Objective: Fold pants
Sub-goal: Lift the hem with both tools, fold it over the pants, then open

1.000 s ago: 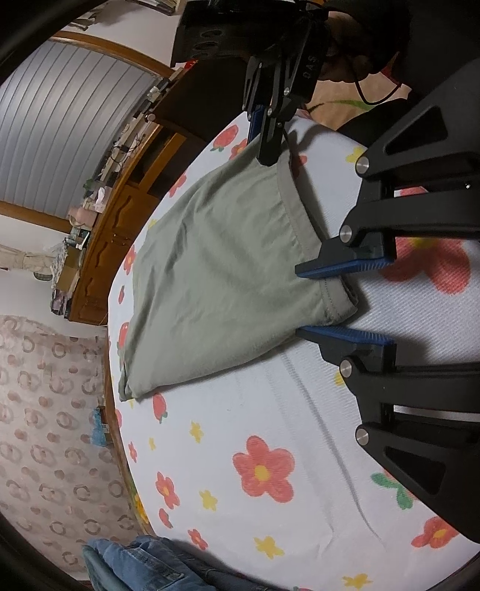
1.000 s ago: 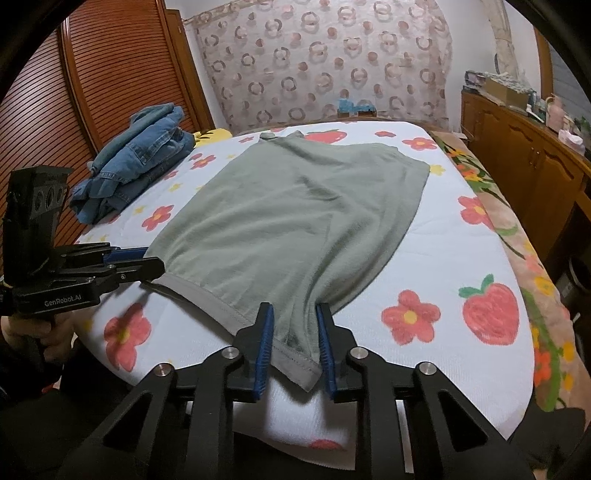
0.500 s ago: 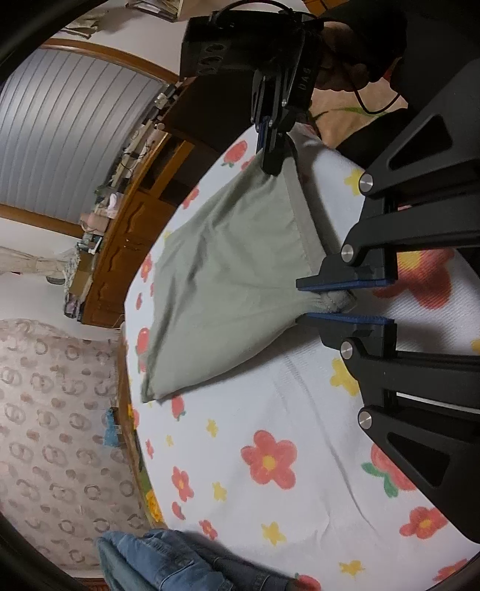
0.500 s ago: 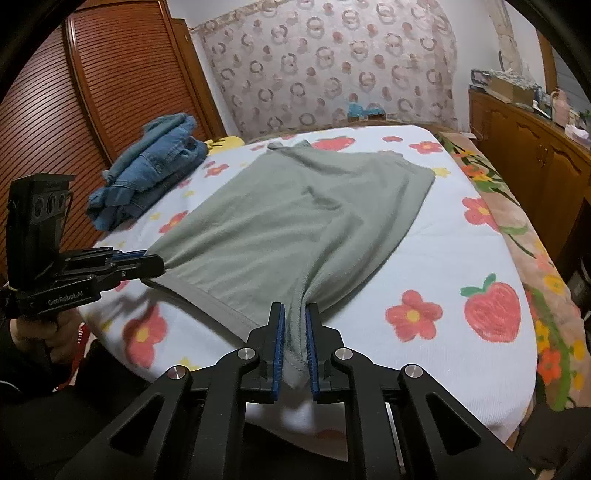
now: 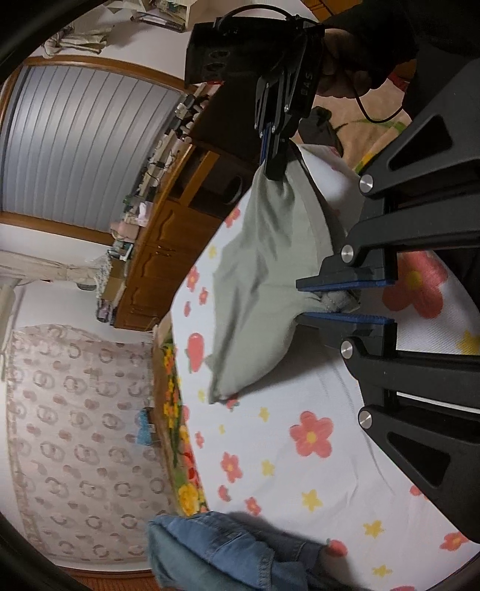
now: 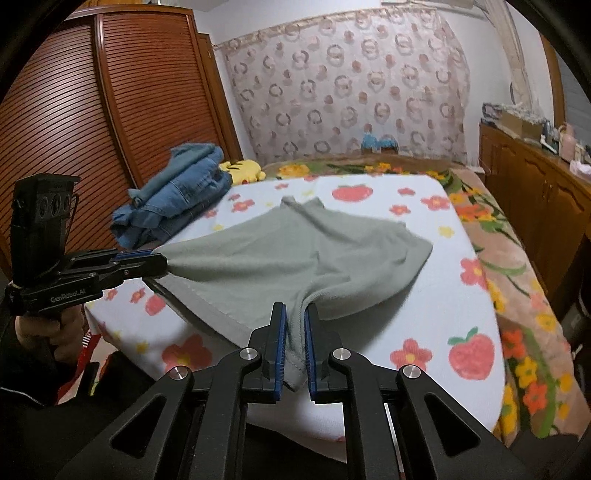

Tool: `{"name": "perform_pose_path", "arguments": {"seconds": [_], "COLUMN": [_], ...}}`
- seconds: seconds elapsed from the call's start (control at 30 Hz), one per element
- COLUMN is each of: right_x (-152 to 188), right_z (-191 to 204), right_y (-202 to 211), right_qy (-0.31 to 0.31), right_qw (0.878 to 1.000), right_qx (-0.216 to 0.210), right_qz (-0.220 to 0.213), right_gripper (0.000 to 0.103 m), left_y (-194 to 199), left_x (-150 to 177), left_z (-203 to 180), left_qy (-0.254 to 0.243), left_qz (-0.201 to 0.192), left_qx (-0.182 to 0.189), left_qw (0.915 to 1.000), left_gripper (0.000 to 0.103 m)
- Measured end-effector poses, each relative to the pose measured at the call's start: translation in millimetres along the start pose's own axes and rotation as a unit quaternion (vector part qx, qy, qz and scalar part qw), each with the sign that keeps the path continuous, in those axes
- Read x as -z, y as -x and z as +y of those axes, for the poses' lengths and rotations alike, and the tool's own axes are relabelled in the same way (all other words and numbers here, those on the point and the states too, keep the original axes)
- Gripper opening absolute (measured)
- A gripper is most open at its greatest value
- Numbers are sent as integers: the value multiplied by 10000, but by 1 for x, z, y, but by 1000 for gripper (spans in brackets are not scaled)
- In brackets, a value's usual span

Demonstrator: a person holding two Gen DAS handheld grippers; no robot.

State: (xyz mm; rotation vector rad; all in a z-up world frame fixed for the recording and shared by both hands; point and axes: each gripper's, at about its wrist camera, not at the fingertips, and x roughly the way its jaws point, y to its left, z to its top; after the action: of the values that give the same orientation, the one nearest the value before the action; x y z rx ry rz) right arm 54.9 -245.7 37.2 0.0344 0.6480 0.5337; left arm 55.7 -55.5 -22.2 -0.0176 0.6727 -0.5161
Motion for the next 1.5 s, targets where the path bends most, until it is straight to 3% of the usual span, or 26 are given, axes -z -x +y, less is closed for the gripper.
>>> {"name": "perform_pose_path", "arguments": {"seconds": [0.37, 0.6, 0.9, 1.3, 1.5], "right_x": [-2, -2, -28, -65, -77], "right_z": [14, 10, 0, -33, -42], "right_y": [29, 19, -18, -93, -114], "right_qy": [345, 329, 372, 244, 187], "right_qw": [9987, 9991, 9991, 9978, 9966], "right_qx": [-65, -21, 170, 586, 771], "right_qz": [-381, -254, -138, 186, 226], "right_gripper": [8, 6, 6, 6, 6], "left_y": [36, 28, -5, -88, -109], "left_x": [-11, -12, -36, -79, -92], "left_z": [-15, -6, 13, 48, 54], "left_qy": [-248, -179, -140, 80, 115], "left_qz": [-331, -263, -132, 350, 402], "left_qx": [-112, -175, -298, -482, -592], "left_qw": [9991, 9993, 9994, 9982, 9974], "left_gripper": [11, 10, 10, 10, 10]}}
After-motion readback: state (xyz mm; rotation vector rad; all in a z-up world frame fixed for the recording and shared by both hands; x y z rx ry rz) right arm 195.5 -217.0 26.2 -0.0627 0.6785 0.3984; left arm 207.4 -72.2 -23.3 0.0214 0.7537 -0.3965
